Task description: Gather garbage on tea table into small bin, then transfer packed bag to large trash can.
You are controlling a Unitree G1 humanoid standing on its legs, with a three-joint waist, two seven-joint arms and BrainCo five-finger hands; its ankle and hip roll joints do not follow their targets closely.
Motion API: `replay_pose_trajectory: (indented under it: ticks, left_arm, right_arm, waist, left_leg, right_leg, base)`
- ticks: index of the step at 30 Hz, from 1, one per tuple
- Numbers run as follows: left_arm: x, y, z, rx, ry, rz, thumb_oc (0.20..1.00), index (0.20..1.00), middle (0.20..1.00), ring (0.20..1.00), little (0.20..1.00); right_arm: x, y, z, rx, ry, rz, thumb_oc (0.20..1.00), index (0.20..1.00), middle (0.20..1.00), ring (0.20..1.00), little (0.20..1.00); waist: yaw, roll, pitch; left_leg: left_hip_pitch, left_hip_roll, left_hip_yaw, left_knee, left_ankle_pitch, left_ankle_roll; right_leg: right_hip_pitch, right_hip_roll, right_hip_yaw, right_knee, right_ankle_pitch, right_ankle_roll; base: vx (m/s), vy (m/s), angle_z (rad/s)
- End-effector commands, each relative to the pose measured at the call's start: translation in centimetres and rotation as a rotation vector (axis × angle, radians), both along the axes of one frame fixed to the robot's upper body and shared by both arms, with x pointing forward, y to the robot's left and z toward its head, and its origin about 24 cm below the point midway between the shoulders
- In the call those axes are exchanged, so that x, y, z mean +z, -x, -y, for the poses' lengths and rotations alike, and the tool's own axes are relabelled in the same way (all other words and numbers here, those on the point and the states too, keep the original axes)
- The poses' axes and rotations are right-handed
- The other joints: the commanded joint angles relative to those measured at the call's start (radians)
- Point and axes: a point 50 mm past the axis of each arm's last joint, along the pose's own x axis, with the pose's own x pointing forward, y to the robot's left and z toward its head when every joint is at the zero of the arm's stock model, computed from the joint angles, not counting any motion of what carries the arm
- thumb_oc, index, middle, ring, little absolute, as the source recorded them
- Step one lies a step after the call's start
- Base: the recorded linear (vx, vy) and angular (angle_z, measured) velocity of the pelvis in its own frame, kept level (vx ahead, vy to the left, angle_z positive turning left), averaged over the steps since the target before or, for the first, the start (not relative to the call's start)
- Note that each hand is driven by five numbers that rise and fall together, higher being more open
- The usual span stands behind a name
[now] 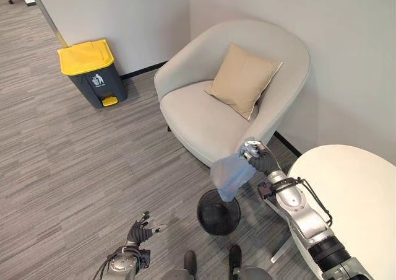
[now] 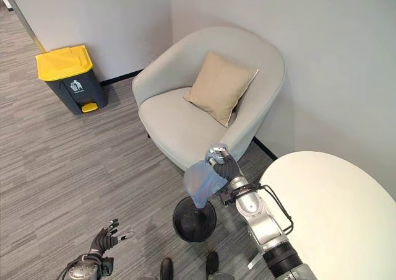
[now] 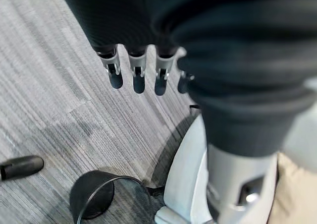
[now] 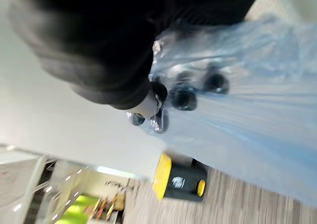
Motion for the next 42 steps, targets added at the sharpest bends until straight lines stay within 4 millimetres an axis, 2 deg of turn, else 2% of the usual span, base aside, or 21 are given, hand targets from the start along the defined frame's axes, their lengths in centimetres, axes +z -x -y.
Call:
replay_pose_trajectory:
  ticks: [1, 3, 6, 7, 9, 12, 15, 16, 17, 18, 19, 22, 23, 29, 32, 34, 38, 39, 42]
  left_arm:
    - [2.0, -1.3, -1.5, -0.018, -0.065, 0.1, 1.0, 1.0, 1.0, 1.0, 1.0]
    - [2.7, -1.9, -1.1, -0.025, -0.061, 0.146, 1.0, 1.0, 1.0, 1.0, 1.0]
    - [3.2, -2.4, -0.7, -0.017, -0.034, 0.178, 1.0, 1.0, 1.0, 1.0, 1.0]
    - [3.8, -2.9, -0.2, -0.026, -0.013, 0.213, 1.0, 1.0, 1.0, 1.0, 1.0]
    - [4.4, -3.7, 0.4, -0.061, -0.007, 0.244, 1.0, 1.0, 1.0, 1.0, 1.0]
    - [5.9, -4.8, 1.3, -0.132, -0.014, 0.314, 1.0, 1.0, 1.0, 1.0, 1.0]
    - [7.4, -5.8, 2.1, -0.199, -0.03, 0.382, 1.0, 1.0, 1.0, 1.0, 1.0]
    - [8.3, -6.3, 2.7, -0.244, -0.041, 0.422, 1.0, 1.0, 1.0, 1.0, 1.0]
    - [8.6, -6.5, 2.9, -0.26, -0.046, 0.437, 1.0, 1.0, 1.0, 1.0, 1.0]
    - [9.5, -6.8, 3.9, -0.319, -0.046, 0.476, 1.0, 1.0, 1.0, 1.0, 1.0]
    - [10.2, -7.1, 4.9, -0.379, -0.046, 0.509, 1.0, 1.0, 1.0, 1.0, 1.0]
    - [11.5, -7.8, 6.3, -0.458, -0.05, 0.568, 1.0, 1.0, 1.0, 1.0, 1.0]
    - [12.4, -8.1, 7.2, -0.509, -0.059, 0.605, 1.0, 1.0, 1.0, 1.0, 1.0]
    - [13.6, -9.2, 9.7, -0.581, -0.085, 0.663, 1.0, 1.0, 1.0, 1.0, 1.0]
    - [14.1, -10.2, 11.6, -0.621, -0.12, 0.689, 1.0, 1.0, 1.0, 1.0, 1.0]
    - [14.1, -10.5, 11.7, -0.62, -0.141, 0.691, 1.0, 1.0, 1.0, 1.0, 1.0]
    - [12.9, -10.9, 11.9, -0.623, -0.223, 0.644, 1.0, 1.0, 1.0, 1.0, 1.0]
    - [12.0, -10.6, 12.0, -0.633, -0.243, 0.608, 1.0, 1.0, 1.0, 1.0, 1.0]
    - [11.4, -10.5, 12.1, -0.644, -0.277, 0.593, 1.0, 1.0, 1.0, 1.0, 1.0]
  right_arm:
    - [6.0, -0.2, -1.5, 0.078, -0.088, 0.278, 0.2, 0.2, 0.2, 0.2, 0.2]
    - [6.4, -0.4, -1.7, 0.073, -0.08, 0.294, 0.2, 0.2, 0.2, 0.2, 0.2]
    - [6.3, -0.8, -1.6, 0.064, -0.084, 0.279, 0.2, 0.2, 0.2, 0.2, 0.2]
    - [6.5, -0.9, -1.4, 0.059, -0.079, 0.284, 0.2, 0.2, 0.2, 0.2, 0.2]
    - [6.7, -1.1, -0.9, 0.043, -0.077, 0.287, 0.2, 0.2, 0.2, 0.2, 0.2]
    - [6.8, -1.1, -0.4, 0.036, -0.084, 0.284, 0.2, 0.2, 0.2, 0.2, 0.2]
    - [7.0, -1.0, -0.3, 0.055, -0.093, 0.288, 0.2, 0.2, 0.2, 0.2, 0.2]
    - [7.1, -0.8, -0.3, 0.069, -0.09, 0.293, 0.2, 0.2, 0.2, 0.2, 0.2]
    - [7.1, -0.7, -0.2, 0.07, -0.089, 0.295, 0.2, 0.2, 0.2, 0.2, 0.2]
    - [7.4, -0.4, -0.2, 0.083, -0.095, 0.309, 0.2, 0.2, 0.2, 0.2, 0.2]
    - [7.6, -0.1, -0.4, 0.107, -0.104, 0.319, 0.2, 0.2, 0.2, 0.2, 0.2]
    - [7.7, 0.2, -1.3, 0.158, -0.123, 0.32, 0.2, 0.2, 0.2, 0.2, 0.2]
    - [7.9, 0.5, -2.1, 0.203, -0.124, 0.323, 0.2, 0.2, 0.2, 0.2, 0.2]
    - [8.0, 0.7, -4.5, 0.295, -0.125, 0.309, 0.2, 0.2, 0.2, 0.2, 0.2]
    - [8.8, 0.3, -6.8, 0.347, -0.148, 0.32, 0.2, 0.2, 0.2, 0.2, 0.2]
    - [9.2, 0.2, -7.5, 0.362, -0.152, 0.328, 0.2, 0.2, 0.2, 0.2, 0.2]
    - [10.1, 0.3, -8.9, 0.401, -0.181, 0.346, 0.2, 0.2, 0.2, 0.2, 0.2]
    - [11.2, 0.7, -9.8, 0.44, -0.211, 0.375, 0.2, 0.2, 0.2, 0.2, 0.2]
    - [13.0, 1.5, -11.3, 0.517, -0.296, 0.414, 0.2, 0.2, 0.2, 0.2, 0.2]
  waist:
    - [0.018, -0.012, 0.02]
    - [0.046, -0.031, 0.005]
    - [0.06, -0.025, 0.006]
    - [0.062, -0.01, 0.015]
    - [0.054, -0.001, 0.03]
    - [0.031, -0.021, 0.042]
    - [0.015, -0.045, 0.042]
    - [0.004, -0.052, 0.038]
    - [-0.002, -0.053, 0.03]
    - [-0.015, -0.049, 0.016]
    - [-0.026, -0.043, -0.006]
    - [-0.037, -0.046, -0.034]
    - [-0.042, -0.05, -0.052]
    - [-0.053, -0.061, -0.091]
    - [-0.052, -0.068, -0.109]
    - [-0.049, -0.07, -0.112]
    - [-0.042, -0.079, -0.121]
    - [-0.036, -0.084, -0.123]
    - [-0.023, -0.094, -0.125]
  left_leg:
    - [-0.083, 0.004, -0.061, 0.033, -0.039, -0.045]
    - [-0.145, -0.007, -0.087, 0.049, -0.007, -0.057]
    - [-0.212, 0.004, -0.108, 0.047, 0.068, -0.103]
    - [-0.231, 0.01, -0.123, 0.021, 0.102, -0.129]
    - [-0.25, 0.013, -0.118, 0.016, 0.108, -0.138]
    - [-0.238, 0.014, -0.071, 0.102, 0.035, -0.114]
    - [-0.217, 0.005, -0.076, 0.21, -0.063, -0.107]
    - [-0.19, 0.014, -0.073, 0.226, -0.1, -0.108]
    - [-0.176, 0.02, -0.076, 0.217, -0.104, -0.109]
    - [-0.145, 0.028, -0.082, 0.186, -0.095, -0.11]
    - [-0.095, 0.034, -0.072, 0.113, -0.09, -0.112]
    - [-0.058, 0.025, -0.076, 0.056, -0.086, -0.11]
    - [-0.019, 0.024, -0.067, 0.017, -0.084, -0.107]
    - [0.05, 0.02, -0.049, -0.035, -0.087, -0.098]
    - [0.086, 0.016, -0.039, -0.062, -0.087, -0.092]
    - [0.093, 0.017, -0.039, -0.068, -0.087, -0.091]
    - [0.1, 0.015, -0.038, -0.072, -0.089, -0.09]
    - [0.102, 0.016, -0.039, -0.073, -0.089, -0.09]
    - [0.103, 0.016, -0.041, -0.075, -0.089, -0.088]
  right_leg:
    - [0.043, 0.027, 0.052, 0.162, -0.123, 0.009]
    - [0.117, 0.046, 0.084, 0.049, -0.173, -0.025]
    - [0.131, 0.092, 0.091, -0.057, -0.178, -0.057]
    - [0.134, 0.109, 0.061, -0.091, -0.168, -0.064]
    - [0.13, 0.109, 0.03, -0.105, -0.154, -0.069]
    - [0.112, 0.077, -0.021, -0.12, -0.126, -0.064]
    - [0.102, 0.045, -0.052, -0.14, -0.099, -0.063]
    - [0.098, 0.035, -0.067, -0.147, -0.093, -0.062]
    - [0.095, 0.034, -0.074, -0.154, -0.091, -0.061]
    - [0.107, 0.035, -0.086, -0.166, -0.087, -0.061]
    - [0.117, 0.038, -0.098, -0.165, -0.085, -0.055]
    - [0.127, 0.038, -0.093, -0.176, -0.078, -0.048]
    - [0.141, 0.039, -0.081, -0.184, -0.074, -0.042]
    - [0.173, 0.04, -0.053, -0.19, -0.071, -0.033]
    - [0.195, 0.039, -0.042, -0.2, -0.067, -0.028]
    - [0.2, 0.039, -0.041, -0.204, -0.067, -0.027]
    - [0.21, 0.038, -0.041, -0.211, -0.063, -0.024]
    - [0.212, 0.037, -0.042, -0.213, -0.062, -0.023]
    - [0.213, 0.037, -0.044, -0.214, -0.06, -0.022]
  base:
    - [-0.19, -0.211, 0.28]
    - [-0.16, -0.246, 0.32]
    - [-0.2, -0.23, 0.16]
    - [-0.28, -0.196, 0.08]
    - [-0.25, -0.124, 1.05]
    - [-0.22, -0.057, 0.5]
    - [-0.14, -0.027, 0.82]
    - [-0.08, -0.013, 0.49]
    - [0.01, 0.028, 0.66]
    - [0.12, 0.059, 0.58]
    - [0.12, 0.085, 0.53]
    - [0.07, 0.089, 0.11]
    - [0.09, 0.1, -0.1]
    - [0.06, 0.06, -0.17]
    - [0.07, 0.056, -0.1]
    - [0.03, 0.028, -0.06]
    - [0.01, 0.008, 0.0]
    - [0.0, 0.0, 0.0]
    - [0.0, 0.0, 0.0]
